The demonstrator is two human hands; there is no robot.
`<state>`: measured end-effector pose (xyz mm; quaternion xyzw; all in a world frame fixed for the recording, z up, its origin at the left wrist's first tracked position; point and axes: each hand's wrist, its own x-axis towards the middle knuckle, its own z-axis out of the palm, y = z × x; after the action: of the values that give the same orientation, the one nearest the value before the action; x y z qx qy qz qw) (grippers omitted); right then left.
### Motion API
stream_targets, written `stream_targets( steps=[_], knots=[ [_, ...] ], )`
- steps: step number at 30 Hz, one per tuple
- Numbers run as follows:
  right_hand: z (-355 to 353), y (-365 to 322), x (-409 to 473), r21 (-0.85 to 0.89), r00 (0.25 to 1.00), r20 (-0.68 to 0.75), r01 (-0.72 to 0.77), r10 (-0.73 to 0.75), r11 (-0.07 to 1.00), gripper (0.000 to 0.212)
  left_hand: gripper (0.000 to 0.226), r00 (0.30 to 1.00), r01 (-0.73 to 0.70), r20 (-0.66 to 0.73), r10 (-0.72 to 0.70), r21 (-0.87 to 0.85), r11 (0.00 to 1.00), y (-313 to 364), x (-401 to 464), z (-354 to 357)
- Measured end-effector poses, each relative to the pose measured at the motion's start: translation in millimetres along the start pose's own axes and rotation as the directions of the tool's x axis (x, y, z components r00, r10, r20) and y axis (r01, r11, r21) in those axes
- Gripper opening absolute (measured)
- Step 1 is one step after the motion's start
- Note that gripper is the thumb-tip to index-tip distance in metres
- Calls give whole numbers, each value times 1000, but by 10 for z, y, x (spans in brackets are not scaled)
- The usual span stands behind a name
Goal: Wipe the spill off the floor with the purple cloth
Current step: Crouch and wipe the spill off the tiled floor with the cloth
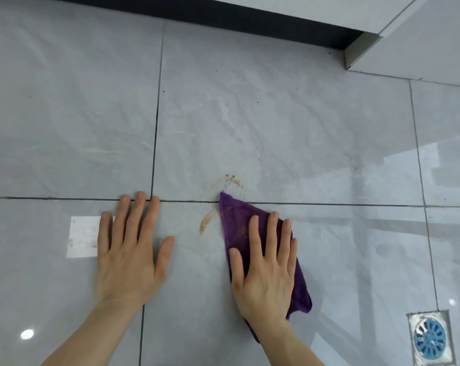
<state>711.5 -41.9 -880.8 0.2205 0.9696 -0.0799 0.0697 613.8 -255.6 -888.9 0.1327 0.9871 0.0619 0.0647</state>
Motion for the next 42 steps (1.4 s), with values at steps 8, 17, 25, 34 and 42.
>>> stream_targets(
  steps=[8, 17, 25, 34, 42],
  knots=[
    [-249, 450, -292, 104, 977, -20, 211, -210, 972, 68, 74, 1000, 2, -5, -2, -27, 1000, 9, 19, -25],
    [-972, 148, 203, 673, 980, 196, -108, -35, 732, 23, 73, 1000, -2, -29, 1, -34, 999, 1, 2, 11],
    [-637, 78, 113, 329, 988, -137, 110, -68, 938, 58, 72, 1000, -5, -30, 4, -30, 1000, 4, -4, -2],
    [12, -1, 134, 54, 967, -84, 245, -240, 968, 59, 72, 1000, -4, -28, 3, -49, 999, 6, -7, -6],
    [-109, 20, 787, 102, 992, -124, -27, 40, 994, 53, 71, 1000, -13, -16, 12, -65, 998, -13, -9, 5]
  ],
)
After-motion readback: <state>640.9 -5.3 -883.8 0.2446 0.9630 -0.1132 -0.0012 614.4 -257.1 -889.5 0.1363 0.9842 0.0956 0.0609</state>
